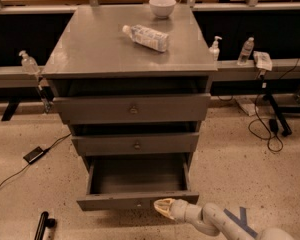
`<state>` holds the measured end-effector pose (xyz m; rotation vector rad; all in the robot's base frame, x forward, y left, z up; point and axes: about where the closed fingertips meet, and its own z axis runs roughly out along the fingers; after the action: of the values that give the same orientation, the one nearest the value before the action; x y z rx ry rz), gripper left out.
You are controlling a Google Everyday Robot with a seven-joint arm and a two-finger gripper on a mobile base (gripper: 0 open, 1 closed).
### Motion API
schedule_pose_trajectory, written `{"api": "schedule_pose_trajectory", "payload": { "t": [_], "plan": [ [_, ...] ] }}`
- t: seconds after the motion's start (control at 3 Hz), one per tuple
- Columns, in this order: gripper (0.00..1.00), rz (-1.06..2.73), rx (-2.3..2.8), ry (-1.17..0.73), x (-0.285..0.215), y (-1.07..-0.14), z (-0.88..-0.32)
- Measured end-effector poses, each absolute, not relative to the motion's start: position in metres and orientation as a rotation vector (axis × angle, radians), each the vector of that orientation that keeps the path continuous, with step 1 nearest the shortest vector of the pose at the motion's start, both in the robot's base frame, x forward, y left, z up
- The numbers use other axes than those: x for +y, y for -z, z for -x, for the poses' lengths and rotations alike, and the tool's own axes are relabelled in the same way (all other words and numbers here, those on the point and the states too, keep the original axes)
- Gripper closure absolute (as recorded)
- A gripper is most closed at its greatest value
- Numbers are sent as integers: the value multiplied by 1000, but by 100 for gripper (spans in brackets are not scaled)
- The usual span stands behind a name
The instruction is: Close bottom drawer
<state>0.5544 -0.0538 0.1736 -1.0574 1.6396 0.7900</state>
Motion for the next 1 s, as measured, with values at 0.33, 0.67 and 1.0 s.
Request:
{"api": "schedule_pose_trajectory", "payload": {
  "t": [0.33,0.67,1.0],
  "plan": [
    [100,1057,1640,-790,-54,-174,-554],
    [100,1056,1563,-760,-41,-201,-589],
    [100,1054,1561,-762,-40,-200,-589]
  ]
}}
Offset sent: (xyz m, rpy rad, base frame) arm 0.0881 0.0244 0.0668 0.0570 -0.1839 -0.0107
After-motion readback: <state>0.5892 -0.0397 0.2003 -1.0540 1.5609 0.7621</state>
